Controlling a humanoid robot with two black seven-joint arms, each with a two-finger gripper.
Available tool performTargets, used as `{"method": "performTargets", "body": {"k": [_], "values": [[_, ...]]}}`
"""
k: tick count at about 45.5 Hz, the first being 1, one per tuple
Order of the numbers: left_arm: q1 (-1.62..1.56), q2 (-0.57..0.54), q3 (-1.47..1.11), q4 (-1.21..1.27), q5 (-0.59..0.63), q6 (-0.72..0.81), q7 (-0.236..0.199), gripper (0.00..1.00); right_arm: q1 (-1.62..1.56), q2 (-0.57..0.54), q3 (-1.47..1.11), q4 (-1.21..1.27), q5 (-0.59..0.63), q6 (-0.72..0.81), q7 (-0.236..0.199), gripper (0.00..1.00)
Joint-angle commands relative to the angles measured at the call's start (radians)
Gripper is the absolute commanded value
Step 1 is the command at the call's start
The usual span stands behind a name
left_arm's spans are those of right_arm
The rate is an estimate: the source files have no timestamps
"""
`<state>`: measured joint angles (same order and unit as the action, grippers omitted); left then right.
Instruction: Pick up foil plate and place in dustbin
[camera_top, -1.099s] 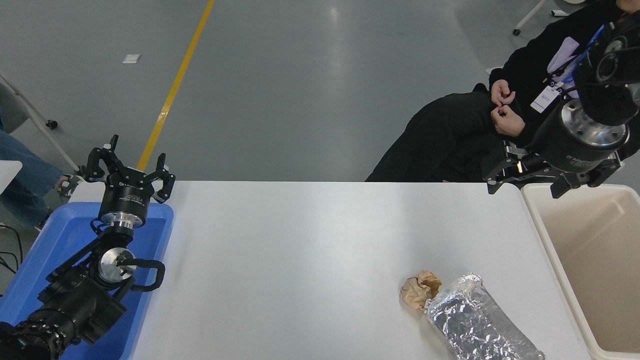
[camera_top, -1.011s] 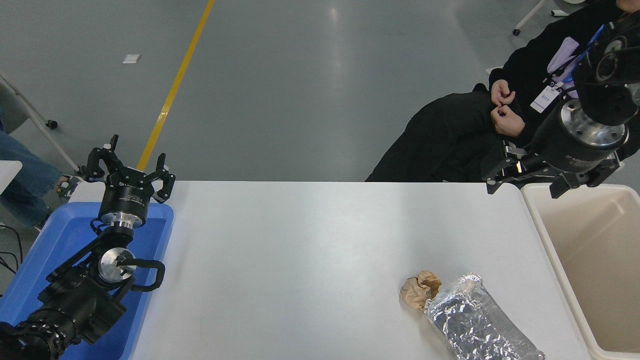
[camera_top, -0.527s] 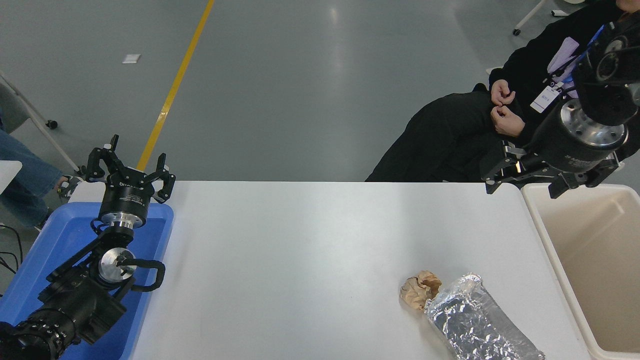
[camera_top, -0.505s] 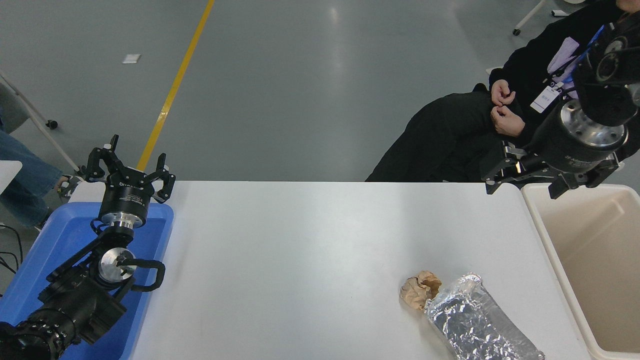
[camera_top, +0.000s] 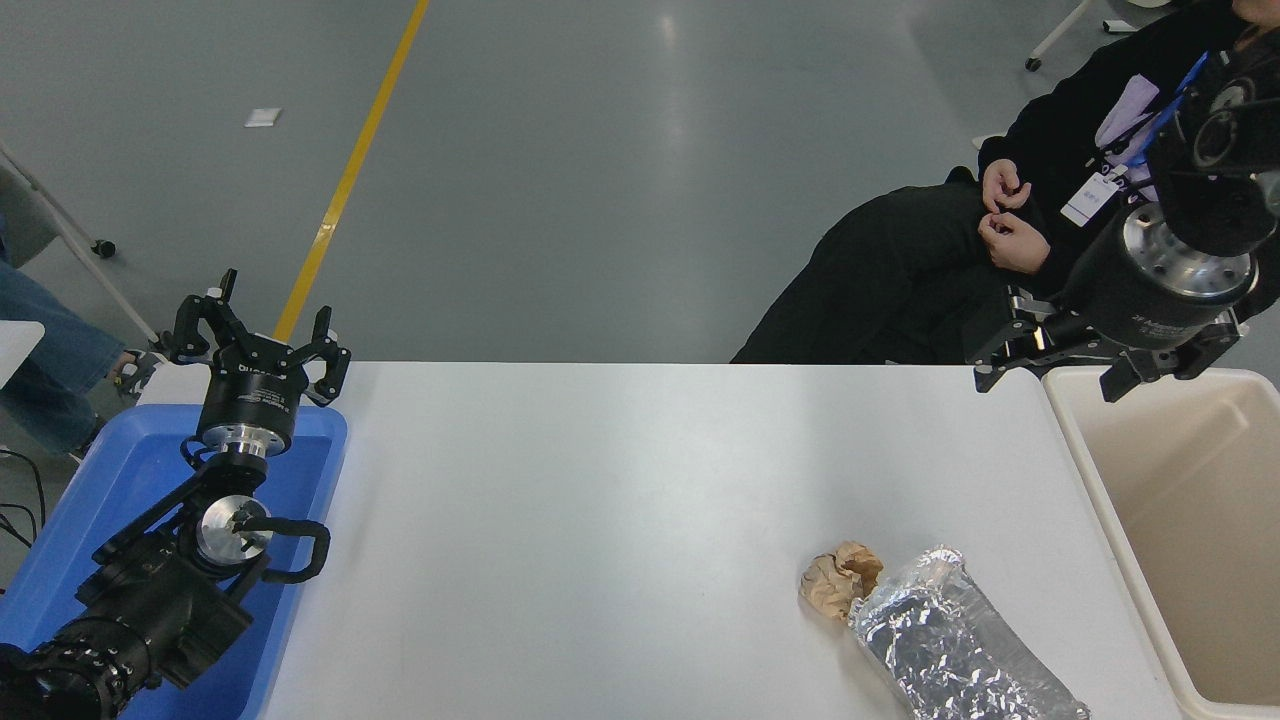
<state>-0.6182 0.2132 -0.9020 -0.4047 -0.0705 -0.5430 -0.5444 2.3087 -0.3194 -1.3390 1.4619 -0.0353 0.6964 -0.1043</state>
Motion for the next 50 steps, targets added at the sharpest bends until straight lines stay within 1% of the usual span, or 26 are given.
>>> {"method": "performTargets", "body": {"k": [1, 12, 16, 20, 30, 33, 36, 46, 50], "values": [[0.000, 0.000, 0.000, 0.000, 0.000, 0.000, 0.000, 0.99, -0.006, 0.005, 0.001, 0.000, 0.002, -0.002, 0.002, 1.00], [0.000, 0.000, 0.000, 0.001, 0.000, 0.000, 0.000, 0.99, -0.021, 0.000, -0.008, -0.003, 0.006, -0.018, 0.001, 1.00], [0.000, 0.000, 0.000, 0.000, 0.000, 0.000, 0.000, 0.99, -0.070, 0.002, 0.009, -0.003, -0.009, -0.018, 0.002, 1.00], [0.000, 0.000, 0.000, 0.001, 0.000, 0.000, 0.000, 0.99, -0.109, 0.002, 0.033, -0.003, -0.026, -0.052, 0.002, 1.00], [0.000, 0.000, 0.000, 0.001, 0.000, 0.000, 0.000, 0.99, -0.230, 0.000, 0.129, 0.000, -0.218, -0.117, 0.000, 0.98], [0.000, 0.000, 0.000, 0.000, 0.000, 0.000, 0.000, 0.99, -0.262, 0.000, 0.152, 0.000, -0.282, -0.127, -0.002, 0.93], [0.000, 0.000, 0.000, 0.001, 0.000, 0.000, 0.000, 0.99, -0.302, 0.000, 0.161, 0.000, -0.351, -0.155, -0.002, 0.92], [0.000, 0.000, 0.000, 0.001, 0.000, 0.000, 0.000, 0.99, -0.445, -0.013, 0.202, 0.000, -0.495, -0.268, -0.002, 0.92], [0.000, 0.000, 0.000, 0.001, 0.000, 0.000, 0.000, 0.99, -0.495, -0.032, 0.233, 0.000, -0.517, -0.319, -0.002, 0.92]]}}
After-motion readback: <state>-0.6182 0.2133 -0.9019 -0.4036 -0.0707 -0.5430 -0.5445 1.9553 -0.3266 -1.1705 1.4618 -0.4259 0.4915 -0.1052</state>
